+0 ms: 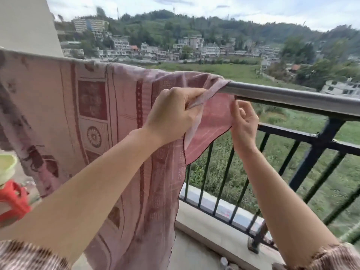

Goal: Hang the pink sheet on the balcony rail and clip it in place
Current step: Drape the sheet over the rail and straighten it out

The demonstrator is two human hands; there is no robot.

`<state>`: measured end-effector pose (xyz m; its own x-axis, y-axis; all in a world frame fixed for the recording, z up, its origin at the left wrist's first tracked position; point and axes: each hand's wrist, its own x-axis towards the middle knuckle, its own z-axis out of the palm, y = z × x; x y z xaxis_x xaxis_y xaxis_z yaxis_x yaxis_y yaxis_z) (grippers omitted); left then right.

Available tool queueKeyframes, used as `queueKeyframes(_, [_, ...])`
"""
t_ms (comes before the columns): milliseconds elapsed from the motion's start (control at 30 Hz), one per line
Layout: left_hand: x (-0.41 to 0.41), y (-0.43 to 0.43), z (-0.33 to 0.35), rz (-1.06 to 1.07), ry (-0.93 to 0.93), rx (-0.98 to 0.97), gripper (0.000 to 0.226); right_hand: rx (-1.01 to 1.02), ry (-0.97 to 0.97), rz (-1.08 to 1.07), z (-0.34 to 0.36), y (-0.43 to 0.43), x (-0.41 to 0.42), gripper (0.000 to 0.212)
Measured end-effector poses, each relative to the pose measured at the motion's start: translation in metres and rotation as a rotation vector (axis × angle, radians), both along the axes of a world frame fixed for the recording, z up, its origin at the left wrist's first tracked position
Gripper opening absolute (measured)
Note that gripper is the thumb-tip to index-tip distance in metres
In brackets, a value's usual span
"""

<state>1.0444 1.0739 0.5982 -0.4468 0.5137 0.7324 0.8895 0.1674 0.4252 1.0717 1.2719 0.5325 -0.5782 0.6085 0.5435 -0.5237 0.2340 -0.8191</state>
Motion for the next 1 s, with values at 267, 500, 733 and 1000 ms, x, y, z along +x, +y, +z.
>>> queueKeyframes(267, [0.007, -0.044, -0.016, 0.294, -0.019, -0.234, 0.03, 0.408, -0.55, 0.003, -0.066, -0.047, -0.034, 0.065])
queueKeyframes(500, [0.01, -0.078, -0.036, 0.427, -0.148, -0.255, 0.033, 0.442, -0.675, 0.347, -0.083, -0.088, -0.081, 0.01])
queueKeyframes(733, [0.005, -0.075, -0.04, 0.425, -0.22, -0.139, 0.032, -0.049, -0.679, 0.268, -0.094, -0.091, -0.118, 0.021])
queueKeyframes(1000, [0.004, -0.04, -0.048, 0.257, -0.429, -0.05, 0.068, -0.2, -0.658, -0.266, -0.12, -0.006, -0.075, 0.02])
